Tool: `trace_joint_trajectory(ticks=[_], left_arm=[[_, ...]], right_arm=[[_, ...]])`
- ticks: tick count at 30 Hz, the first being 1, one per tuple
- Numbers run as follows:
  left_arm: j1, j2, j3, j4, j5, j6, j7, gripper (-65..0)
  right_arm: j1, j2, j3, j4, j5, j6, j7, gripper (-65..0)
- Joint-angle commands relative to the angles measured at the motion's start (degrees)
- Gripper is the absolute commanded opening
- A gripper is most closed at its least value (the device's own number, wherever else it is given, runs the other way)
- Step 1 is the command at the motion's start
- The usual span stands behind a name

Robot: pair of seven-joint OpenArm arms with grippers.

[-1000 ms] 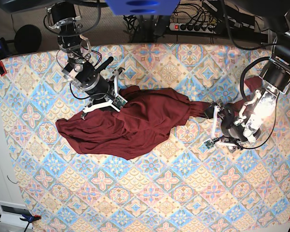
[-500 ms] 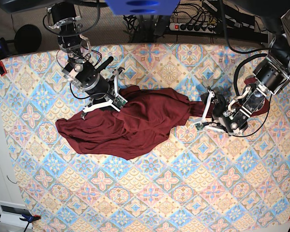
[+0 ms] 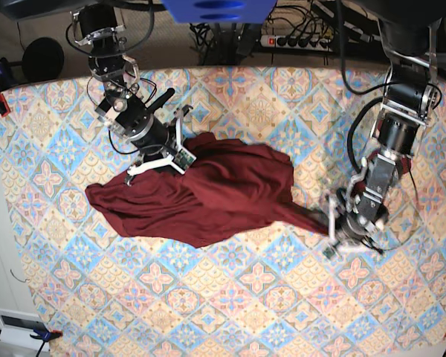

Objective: Layout the t-shirt on the table in an organized manner, then fold the t-shirt properly
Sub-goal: 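Drag the held shirt end with the left gripper across the table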

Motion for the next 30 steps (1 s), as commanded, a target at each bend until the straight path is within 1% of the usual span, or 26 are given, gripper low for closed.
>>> trace_joint_trajectory(ticks=[1, 4, 8, 13, 15, 18, 19, 20, 21, 23, 25, 27, 30], left_arm=[[-3.5, 0.4, -4.1, 0.8, 2.5, 2.3, -1.8, -65.0], [-5.2, 1.9, -11.4, 0.8, 6.7, 3.5, -4.3, -65.0], [-7.7, 3.2, -16.9, 0.8, 10.4, 3.5, -7.7, -65.0], [-11.0, 3.5, -17.2, 0.4, 11.1, 3.7, -8.5, -65.0], [-14.0, 3.5, -17.2, -2.7, 10.6, 5.7, -8.7, -65.0], [-18.2, 3.5, -17.3, -6.6, 10.5, 8.9, -11.2, -64.8], [-18.9, 3.5, -17.4, -7.7, 10.5, 9.9, -12.3, -62.4], [-19.2, 3.5, -17.4, -8.5, 10.5, 11.3, -13.3, -58.4], [-19.3, 3.6, -17.4, -8.6, 10.5, 13.1, -14.3, -53.6], [-19.0, 5.0, -17.3, -8.7, 10.5, 17.3, -15.5, -43.5], [-17.4, 5.7, -17.1, -8.6, 10.5, 20.6, -15.5, -37.2], [-15.9, 6.4, -17.0, -8.6, 10.5, 22.3, -15.4, -34.0], [-12.1, 8.3, -16.9, -8.5, 10.5, 22.3, -14.1, -33.6]], right_arm=[[0.4, 0.3, 0.4, 1.1, -0.2, -0.4, -0.2, -65.0], [0.4, 0.3, 0.4, 1.1, -0.2, -0.4, -0.2, -65.0], [0.4, 0.3, 0.4, 1.1, -0.2, -0.4, -0.2, -65.0], [0.3, 0.3, 0.0, 1.2, -0.2, -0.4, -0.2, -65.0], [0.3, 0.3, -0.2, 1.3, -0.2, -0.4, -0.2, -65.0], [0.3, 0.3, -1.5, 1.3, -0.2, -0.4, -0.2, -65.0], [0.3, 0.3, -2.0, 1.3, -0.2, -0.4, -0.2, -65.0], [0.3, 0.3, -2.6, 1.3, -0.2, -0.4, -0.2, -65.0], [0.3, 0.2, -3.2, 1.3, -0.2, -0.4, -0.2, -65.0], [0.3, 0.1, -4.5, 1.3, -0.2, -0.4, -0.2, -65.0], [0.3, 0.1, -5.2, 1.3, -0.2, -0.4, -0.2, -65.0], [0.5, 0.0, -5.2, 1.2, -0.2, -0.4, -0.2, -65.0], [0.6, -0.1, -5.3, 1.1, -0.2, -0.4, -0.2, -65.0]])
